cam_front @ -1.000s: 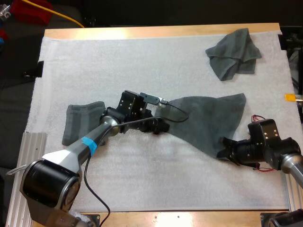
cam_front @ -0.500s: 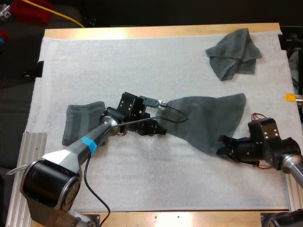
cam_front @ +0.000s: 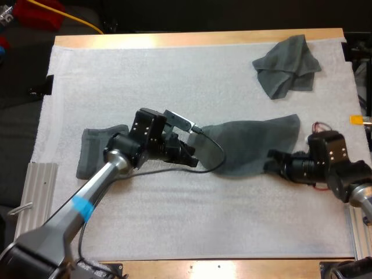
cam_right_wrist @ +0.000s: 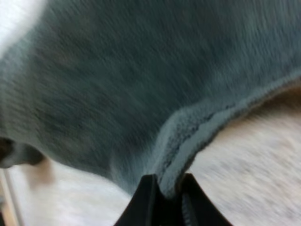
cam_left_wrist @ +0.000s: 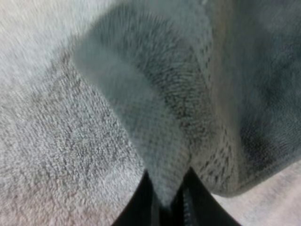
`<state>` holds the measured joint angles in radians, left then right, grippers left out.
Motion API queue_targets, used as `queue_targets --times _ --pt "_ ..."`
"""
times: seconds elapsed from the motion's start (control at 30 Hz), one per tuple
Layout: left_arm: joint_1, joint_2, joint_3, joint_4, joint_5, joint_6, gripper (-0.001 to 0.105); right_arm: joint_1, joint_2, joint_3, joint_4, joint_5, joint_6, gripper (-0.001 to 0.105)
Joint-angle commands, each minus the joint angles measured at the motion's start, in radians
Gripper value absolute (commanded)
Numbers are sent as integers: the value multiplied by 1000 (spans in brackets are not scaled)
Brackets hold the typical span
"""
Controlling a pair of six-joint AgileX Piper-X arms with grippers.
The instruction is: Pick towel from pile, fold and stack
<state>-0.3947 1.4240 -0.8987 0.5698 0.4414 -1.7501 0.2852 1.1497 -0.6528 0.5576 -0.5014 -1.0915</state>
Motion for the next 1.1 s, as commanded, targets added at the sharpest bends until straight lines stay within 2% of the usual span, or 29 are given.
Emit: queue_targets --times 0.0,0.17,0.33,0.53,0.7,0.87,1.07 --pt "-2 -31 -9 21 -11 5 0 0 -16 -30 -8 4 -3 1" --pt "3 -116 -65 148 -42 26 0 0 -20 -126 25 4 -3 1" --pt "3 -164 -179 319 -123 99 0 0 -20 -206 71 -19 -15 1" --pt "3 -194 -270 449 -163 111 0 0 -56 -298 166 4 -64 1" --pt "3 -232 -302 541 -188 107 0 0 -98 -352 250 4 -111 1" --pt "1 -307 -304 590 -195 78 0 0 -144 -380 339 4 -151 1" --pt "-65 -402 -304 683 -248 53 0 37 -223 -381 419 4 -169 1"
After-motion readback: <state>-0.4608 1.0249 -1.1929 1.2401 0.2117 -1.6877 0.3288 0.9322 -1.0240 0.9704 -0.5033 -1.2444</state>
